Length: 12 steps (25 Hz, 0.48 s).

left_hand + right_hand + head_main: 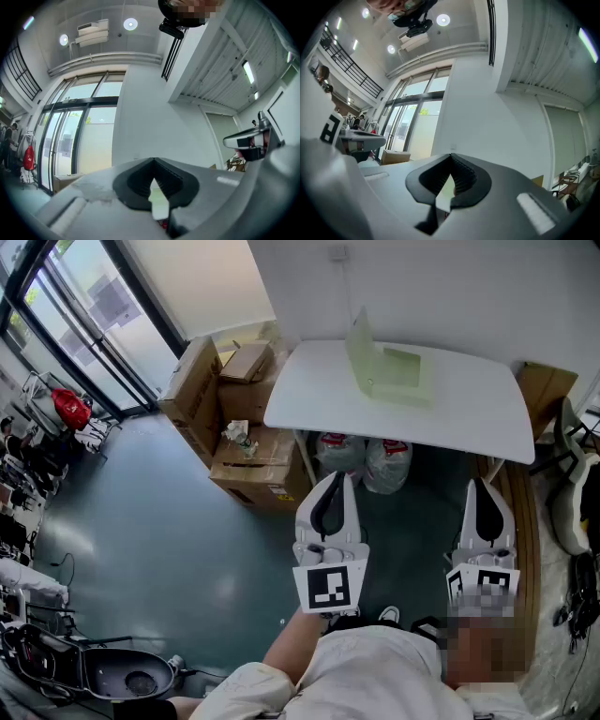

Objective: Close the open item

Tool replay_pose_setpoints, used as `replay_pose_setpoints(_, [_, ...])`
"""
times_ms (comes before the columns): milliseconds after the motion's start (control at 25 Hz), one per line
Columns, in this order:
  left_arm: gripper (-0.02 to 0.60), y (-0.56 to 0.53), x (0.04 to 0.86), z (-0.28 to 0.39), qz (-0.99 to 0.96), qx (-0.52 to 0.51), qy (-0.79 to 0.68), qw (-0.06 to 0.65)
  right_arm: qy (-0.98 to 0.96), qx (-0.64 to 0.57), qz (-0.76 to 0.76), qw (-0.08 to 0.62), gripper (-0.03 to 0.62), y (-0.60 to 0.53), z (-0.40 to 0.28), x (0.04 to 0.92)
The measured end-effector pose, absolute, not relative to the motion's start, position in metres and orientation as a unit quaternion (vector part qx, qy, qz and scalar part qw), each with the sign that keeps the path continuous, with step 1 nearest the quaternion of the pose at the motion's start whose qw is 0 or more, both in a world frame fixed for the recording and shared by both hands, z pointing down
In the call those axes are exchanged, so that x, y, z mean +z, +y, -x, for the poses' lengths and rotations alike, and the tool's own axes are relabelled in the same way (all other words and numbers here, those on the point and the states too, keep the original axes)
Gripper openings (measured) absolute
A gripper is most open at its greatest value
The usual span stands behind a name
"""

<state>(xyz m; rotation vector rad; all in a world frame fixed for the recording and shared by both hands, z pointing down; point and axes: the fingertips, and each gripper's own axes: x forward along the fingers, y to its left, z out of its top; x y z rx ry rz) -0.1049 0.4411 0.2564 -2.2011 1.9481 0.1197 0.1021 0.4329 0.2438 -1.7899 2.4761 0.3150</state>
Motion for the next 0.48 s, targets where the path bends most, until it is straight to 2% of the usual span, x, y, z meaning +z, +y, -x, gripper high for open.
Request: replay_pose_setpoints(480, [-0.001,0.431,0.255,0.067,0.741,0.030,0.664,0.098,0.809,0.079,0.581,0.031,0.002,0.413,-0.137,0.259])
